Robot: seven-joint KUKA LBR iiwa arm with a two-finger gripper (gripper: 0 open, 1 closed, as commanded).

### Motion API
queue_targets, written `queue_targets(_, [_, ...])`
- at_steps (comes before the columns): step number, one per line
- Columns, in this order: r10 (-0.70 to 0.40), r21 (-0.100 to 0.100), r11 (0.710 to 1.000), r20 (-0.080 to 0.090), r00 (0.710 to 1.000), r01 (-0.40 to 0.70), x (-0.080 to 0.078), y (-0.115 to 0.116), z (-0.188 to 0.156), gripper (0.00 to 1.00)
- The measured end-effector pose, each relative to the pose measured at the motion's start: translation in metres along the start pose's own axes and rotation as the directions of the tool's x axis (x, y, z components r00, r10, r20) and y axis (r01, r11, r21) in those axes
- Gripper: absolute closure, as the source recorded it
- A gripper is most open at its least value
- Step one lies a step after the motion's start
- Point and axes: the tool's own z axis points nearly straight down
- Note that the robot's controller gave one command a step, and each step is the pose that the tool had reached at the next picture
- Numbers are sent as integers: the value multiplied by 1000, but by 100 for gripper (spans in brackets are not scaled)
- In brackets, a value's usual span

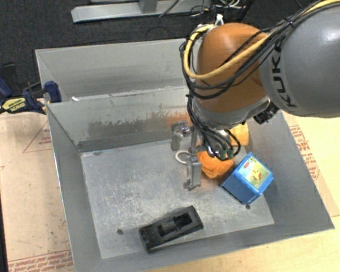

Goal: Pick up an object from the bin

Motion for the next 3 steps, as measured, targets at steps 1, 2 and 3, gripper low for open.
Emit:
queue_targets(1, [2, -1, 1000, 7, 1000, -2, -1, 0, -5, 0])
queue_targets(2, [-61, -1, 998, 13, 998, 61, 2, -8, 16, 0])
queue_targets(3, [-64, -1, 998, 10, 998, 64, 22, -24, 60, 0])
